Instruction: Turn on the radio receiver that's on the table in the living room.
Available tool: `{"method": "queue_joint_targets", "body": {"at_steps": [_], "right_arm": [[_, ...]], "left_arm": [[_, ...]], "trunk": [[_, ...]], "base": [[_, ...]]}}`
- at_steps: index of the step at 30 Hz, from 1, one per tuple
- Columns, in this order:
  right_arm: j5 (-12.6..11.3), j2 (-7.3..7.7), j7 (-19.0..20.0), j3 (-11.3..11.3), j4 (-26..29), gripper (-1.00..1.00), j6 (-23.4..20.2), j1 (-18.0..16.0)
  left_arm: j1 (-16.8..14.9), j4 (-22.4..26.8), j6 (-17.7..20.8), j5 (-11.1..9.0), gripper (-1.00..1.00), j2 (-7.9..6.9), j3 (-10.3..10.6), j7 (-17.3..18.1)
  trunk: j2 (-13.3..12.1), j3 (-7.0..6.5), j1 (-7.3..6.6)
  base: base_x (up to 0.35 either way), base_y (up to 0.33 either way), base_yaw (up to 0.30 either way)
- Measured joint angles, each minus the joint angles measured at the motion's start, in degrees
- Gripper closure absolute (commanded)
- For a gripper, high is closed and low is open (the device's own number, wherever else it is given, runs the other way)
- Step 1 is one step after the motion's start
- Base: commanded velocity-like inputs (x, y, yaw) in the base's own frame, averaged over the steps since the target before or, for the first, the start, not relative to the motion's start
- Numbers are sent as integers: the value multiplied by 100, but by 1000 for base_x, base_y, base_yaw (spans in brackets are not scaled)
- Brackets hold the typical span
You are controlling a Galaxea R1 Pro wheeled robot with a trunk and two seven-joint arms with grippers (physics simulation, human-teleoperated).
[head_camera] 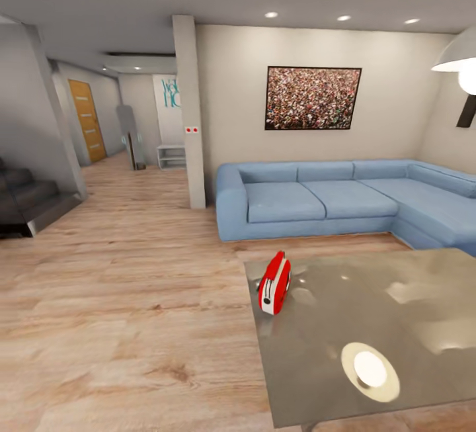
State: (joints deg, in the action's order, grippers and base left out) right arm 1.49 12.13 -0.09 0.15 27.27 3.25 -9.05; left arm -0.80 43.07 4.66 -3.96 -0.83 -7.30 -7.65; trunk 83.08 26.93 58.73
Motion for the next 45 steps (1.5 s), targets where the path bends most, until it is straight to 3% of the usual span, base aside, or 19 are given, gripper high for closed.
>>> {"method": "queue_joint_targets", "body": {"at_steps": [10,45], "right_arm": [[0,0,0,2,2,-100,0,0],[0,0,0,2,2,-100,0,0]], "left_arm": [[-1,0,-1,0,-100,-5,-5,0],[-1,0,-1,0,-100,-5,-8,0]], "trunk": [[0,0,0],[0,0,0]], "base": [[33,98,58],[133,265,-260]]}}
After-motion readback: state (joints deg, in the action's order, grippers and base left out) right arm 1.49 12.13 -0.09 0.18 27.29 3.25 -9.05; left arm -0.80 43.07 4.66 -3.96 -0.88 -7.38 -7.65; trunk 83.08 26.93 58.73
